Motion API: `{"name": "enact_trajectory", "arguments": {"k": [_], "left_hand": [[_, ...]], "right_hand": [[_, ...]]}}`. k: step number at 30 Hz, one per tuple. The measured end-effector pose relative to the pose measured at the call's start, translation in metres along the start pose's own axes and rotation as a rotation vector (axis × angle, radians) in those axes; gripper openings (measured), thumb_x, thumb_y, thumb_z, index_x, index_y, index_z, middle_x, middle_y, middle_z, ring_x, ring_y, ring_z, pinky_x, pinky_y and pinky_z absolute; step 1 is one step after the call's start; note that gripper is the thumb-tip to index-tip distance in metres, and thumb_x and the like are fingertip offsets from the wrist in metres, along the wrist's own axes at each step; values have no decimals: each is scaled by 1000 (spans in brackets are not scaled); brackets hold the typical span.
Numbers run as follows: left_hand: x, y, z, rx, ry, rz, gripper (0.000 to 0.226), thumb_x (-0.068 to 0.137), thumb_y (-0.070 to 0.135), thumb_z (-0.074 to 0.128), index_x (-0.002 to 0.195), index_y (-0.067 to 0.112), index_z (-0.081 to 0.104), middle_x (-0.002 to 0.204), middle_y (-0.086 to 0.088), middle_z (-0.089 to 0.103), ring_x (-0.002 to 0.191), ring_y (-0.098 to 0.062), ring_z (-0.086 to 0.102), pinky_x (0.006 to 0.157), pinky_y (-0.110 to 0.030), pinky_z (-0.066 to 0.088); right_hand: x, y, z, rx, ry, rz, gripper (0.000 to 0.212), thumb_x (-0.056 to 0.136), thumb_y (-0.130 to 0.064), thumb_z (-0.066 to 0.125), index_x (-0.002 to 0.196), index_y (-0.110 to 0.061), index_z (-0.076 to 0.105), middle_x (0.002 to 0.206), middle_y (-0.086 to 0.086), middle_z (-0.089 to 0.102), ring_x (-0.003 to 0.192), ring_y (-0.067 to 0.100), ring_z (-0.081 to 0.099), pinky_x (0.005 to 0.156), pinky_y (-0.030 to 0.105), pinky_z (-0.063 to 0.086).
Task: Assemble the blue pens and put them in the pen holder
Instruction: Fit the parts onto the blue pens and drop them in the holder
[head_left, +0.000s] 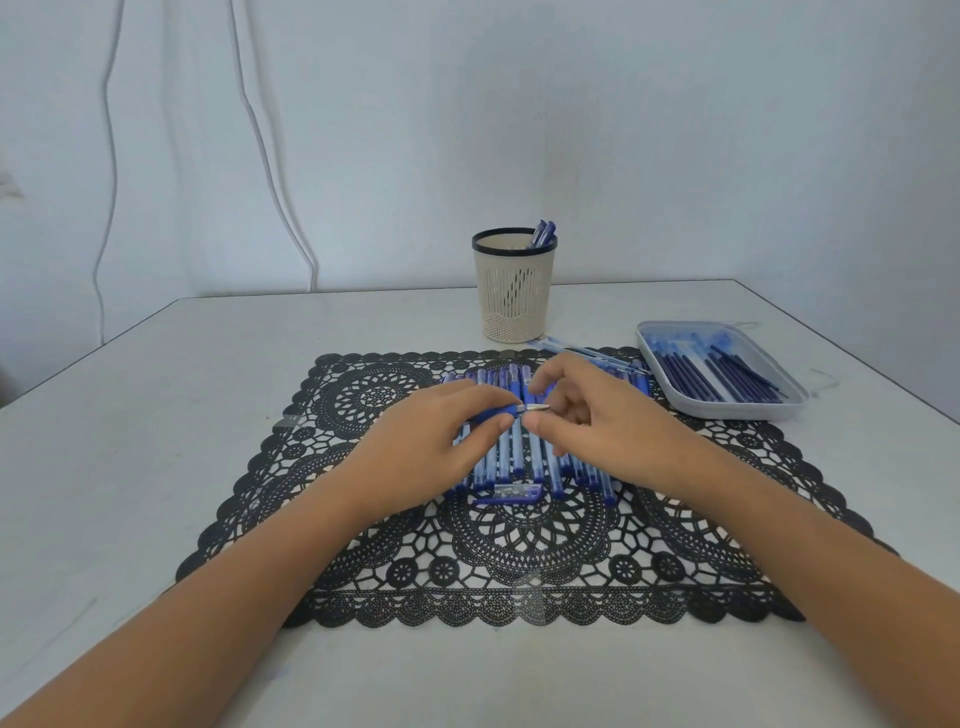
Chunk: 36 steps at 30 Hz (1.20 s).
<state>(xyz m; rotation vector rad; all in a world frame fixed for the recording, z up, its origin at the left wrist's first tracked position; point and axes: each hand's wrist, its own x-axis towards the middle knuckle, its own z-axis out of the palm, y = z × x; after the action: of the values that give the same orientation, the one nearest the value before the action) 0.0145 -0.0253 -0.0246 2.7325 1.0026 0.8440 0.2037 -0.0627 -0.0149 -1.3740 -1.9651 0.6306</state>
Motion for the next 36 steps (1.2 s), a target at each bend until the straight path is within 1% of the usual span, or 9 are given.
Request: {"name": "enact_trajectory", "arguments": {"k": [5, 9, 12, 16, 21, 25, 28, 30, 36], "left_hand": [[1, 0, 0, 8, -5, 5, 34, 91, 42, 40, 113, 25, 61, 85, 22, 54, 76, 11, 49, 65, -8, 33], [0, 1, -1, 5, 1, 6, 34, 91, 41, 41, 112, 25, 62, 79, 27, 48, 78, 13, 49, 64, -7, 34], [0, 3, 0, 16, -7, 27, 35, 91, 42, 41, 112, 23, 62, 82, 30, 46, 78, 14, 48, 68, -6, 34], [1, 2, -1, -1, -2, 11, 34, 91, 43, 41, 112, 24, 62, 80, 30, 46, 78, 13, 48, 65, -6, 34], [0, 4, -1, 7, -10, 27, 37, 91, 44, 40, 112, 23, 62, 79, 31, 45, 78, 14, 47, 66, -7, 33], [0, 3, -2, 4, -2, 31, 41, 90, 49, 36, 112, 25, 62, 82, 28, 49, 79, 12, 49, 66, -7, 35], [-1, 4, 0, 24, -13, 49, 41, 90, 48, 37, 111, 24, 62, 82, 28, 49, 80, 9, 50, 69, -8, 38], [0, 4, 1, 45, -13, 60, 41, 90, 48, 37, 111, 24, 62, 83, 24, 52, 80, 5, 49, 71, -12, 41], [1, 1, 1, 59, 4, 29, 36, 93, 45, 41, 102, 20, 64, 73, 28, 43, 78, 11, 45, 65, -8, 31]], "right_hand": [[0, -2, -1, -42, 52, -8, 28, 95, -39, 41, 78, -22, 56, 70, -4, 60, 63, 10, 57, 60, 13, 42], [-1, -1, -1, -28, 39, -14, 14, 92, -37, 49, 90, -24, 55, 73, -7, 58, 70, 9, 59, 68, 24, 46], [0, -3, -1, -70, 86, -13, 40, 95, -38, 40, 84, -6, 61, 72, 4, 63, 60, -2, 54, 61, 16, 41], [-2, 0, -2, -62, 36, -14, 14, 90, -40, 51, 93, -27, 55, 76, -9, 57, 67, 5, 52, 63, 16, 41], [-1, -3, -1, -66, 91, -12, 38, 94, -42, 40, 83, -13, 61, 72, 1, 61, 68, 16, 57, 63, 20, 41], [-2, 0, -2, -62, 43, -12, 10, 89, -37, 54, 88, -27, 56, 77, -7, 59, 69, 9, 54, 65, 15, 41], [0, -1, -1, -91, 75, -15, 33, 95, -36, 42, 81, -14, 61, 76, 8, 64, 65, 17, 55, 60, 16, 40], [0, -1, -3, -41, 68, 13, 40, 96, -41, 36, 86, -11, 62, 85, 13, 66, 76, 24, 61, 70, 23, 45], [-1, 0, -1, -120, -12, -43, 7, 90, -32, 55, 83, -29, 54, 82, -8, 60, 80, 12, 56, 65, 10, 39]]}}
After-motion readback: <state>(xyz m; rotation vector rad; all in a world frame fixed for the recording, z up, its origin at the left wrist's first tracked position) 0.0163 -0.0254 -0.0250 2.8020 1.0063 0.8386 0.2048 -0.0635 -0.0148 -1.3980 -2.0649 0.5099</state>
